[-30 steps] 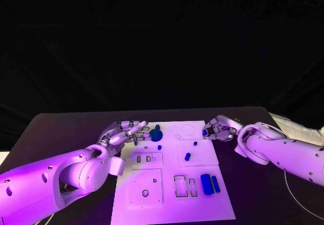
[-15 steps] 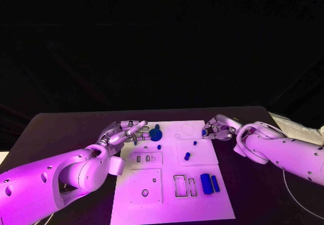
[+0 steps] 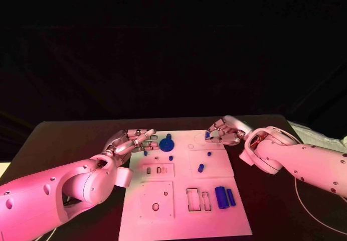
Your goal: Assemble the parts on the task board
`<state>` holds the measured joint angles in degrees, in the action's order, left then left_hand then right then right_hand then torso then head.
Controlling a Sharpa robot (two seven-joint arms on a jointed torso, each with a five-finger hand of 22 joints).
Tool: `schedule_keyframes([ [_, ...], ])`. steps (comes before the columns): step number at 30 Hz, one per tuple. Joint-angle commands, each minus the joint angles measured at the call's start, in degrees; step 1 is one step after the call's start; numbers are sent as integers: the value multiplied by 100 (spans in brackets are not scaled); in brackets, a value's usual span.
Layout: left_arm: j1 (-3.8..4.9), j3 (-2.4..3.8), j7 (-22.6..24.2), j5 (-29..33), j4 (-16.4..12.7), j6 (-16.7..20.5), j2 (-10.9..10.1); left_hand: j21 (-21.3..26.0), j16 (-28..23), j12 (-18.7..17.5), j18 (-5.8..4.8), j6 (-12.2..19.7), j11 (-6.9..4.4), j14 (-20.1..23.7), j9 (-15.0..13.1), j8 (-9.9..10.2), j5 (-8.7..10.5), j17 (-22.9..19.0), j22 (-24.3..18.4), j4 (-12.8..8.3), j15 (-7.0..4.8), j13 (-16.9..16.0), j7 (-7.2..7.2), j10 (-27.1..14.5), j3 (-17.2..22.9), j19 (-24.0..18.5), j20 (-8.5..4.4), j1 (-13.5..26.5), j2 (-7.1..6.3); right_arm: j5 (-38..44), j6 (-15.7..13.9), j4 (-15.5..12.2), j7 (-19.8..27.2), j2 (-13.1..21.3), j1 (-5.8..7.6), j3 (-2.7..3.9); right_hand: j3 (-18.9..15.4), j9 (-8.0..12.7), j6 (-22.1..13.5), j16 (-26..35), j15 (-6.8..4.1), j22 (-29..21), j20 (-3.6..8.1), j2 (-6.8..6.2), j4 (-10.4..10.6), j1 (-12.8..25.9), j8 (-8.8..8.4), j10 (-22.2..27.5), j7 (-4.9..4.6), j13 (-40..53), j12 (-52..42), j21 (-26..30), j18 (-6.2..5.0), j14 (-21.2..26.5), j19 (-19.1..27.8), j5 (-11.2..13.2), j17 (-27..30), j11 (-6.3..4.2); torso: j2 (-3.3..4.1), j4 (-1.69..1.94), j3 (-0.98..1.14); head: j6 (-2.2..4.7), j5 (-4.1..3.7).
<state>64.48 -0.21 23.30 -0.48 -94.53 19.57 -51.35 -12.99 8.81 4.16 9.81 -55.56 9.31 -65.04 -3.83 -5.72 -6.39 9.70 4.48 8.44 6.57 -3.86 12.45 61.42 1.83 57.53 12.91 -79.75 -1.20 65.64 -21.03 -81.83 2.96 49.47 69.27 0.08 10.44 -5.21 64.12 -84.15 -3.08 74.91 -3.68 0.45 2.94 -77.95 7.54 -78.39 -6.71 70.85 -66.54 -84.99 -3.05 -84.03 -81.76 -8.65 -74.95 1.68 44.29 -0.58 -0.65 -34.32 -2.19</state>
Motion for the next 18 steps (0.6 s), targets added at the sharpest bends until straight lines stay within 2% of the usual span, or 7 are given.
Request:
schedule_keyframes([
  [1, 2, 3, 55, 7, 61, -57, 24, 25, -24, -23, 73, 5, 25, -30, 5, 33, 9, 8, -6, -40, 4, 4, 32, -9, -2, 35, -5, -16, 60, 358, -21, -234, -550, -92, 28, -2, 27, -61, 199, -7, -36, 300, 50, 22, 15, 44, -2, -77, 185, -106, 159, -4, 28, -386, 4, -21, -407, -143, -50, 28, -35, -39, 8],
  [6, 1, 3, 72, 65, 134, -55, 38, 26, -25, -24, 73, 5, 24, -31, 5, 34, 13, 10, -7, -44, 4, 4, 31, -9, -1, 36, -5, -19, 64, 888, 106, -444, -824, -361, -12, -20, 50, -56, 174, 0, -34, 302, 53, 27, -7, 31, -26, -70, 177, -129, 199, -4, 29, -384, 2, -11, -397, -138, -97, 60, -71, -110, 40],
  [10, -2, 3, 92, 87, 149, -69, 40, 27, -27, -25, 73, 5, 24, -32, 5, 35, 16, 12, -8, -49, 3, 4, 30, -8, 1, 37, -6, -23, 69, 1406, 123, -583, -1009, -595, -141, -41, 81, -56, 167, 10, -31, 300, 53, 36, -34, 10, -40, -52, 172, -165, 256, -2, 29, -381, 3, -16, -382, -135, -130, 88, -112, -155, 58],
  [12, -3, 3, 99, 102, 161, -66, 36, 27, -27, -25, 73, 5, 24, -32, 5, 35, 16, 12, -8, -49, 3, 4, 30, -8, 1, 37, -6, -23, 69, 1615, 142, -609, -1098, -724, -206, -58, 85, -56, 164, 14, -31, 295, 53, 31, -40, 9, -44, -44, 170, -178, 275, 0, 27, -380, 7, -16, -376, -133, -146, 97, -132, -169, 72],
  [14, -4, 2, 103, 125, 178, -62, 37, 27, -27, -25, 73, 5, 24, -32, 5, 35, 16, 12, -8, -49, 3, 4, 30, -8, 1, 37, -6, -23, 69, 1789, 173, -603, -1178, -853, -268, -76, 87, -55, 161, 17, -30, 293, 53, 28, -43, 9, -47, -36, 168, -192, 295, 1, 27, -379, 8, -15, -370, -132, -162, 101, -140, -204, 91],
  [18, -5, 2, 106, 148, 192, -60, 45, 27, -27, -25, 73, 5, 24, -32, 5, 35, 16, 12, -8, -49, 3, 4, 30, -8, 1, 37, -6, -23, 69, 2013, 273, -562, -1302, -1051, -376, -107, 91, -52, 149, 33, -24, 274, 51, 4, -50, 28, -63, 1, 155, -252, 381, 10, 23, -374, 21, -6, -344, -122, -175, 127, -165, -224, 119],
])
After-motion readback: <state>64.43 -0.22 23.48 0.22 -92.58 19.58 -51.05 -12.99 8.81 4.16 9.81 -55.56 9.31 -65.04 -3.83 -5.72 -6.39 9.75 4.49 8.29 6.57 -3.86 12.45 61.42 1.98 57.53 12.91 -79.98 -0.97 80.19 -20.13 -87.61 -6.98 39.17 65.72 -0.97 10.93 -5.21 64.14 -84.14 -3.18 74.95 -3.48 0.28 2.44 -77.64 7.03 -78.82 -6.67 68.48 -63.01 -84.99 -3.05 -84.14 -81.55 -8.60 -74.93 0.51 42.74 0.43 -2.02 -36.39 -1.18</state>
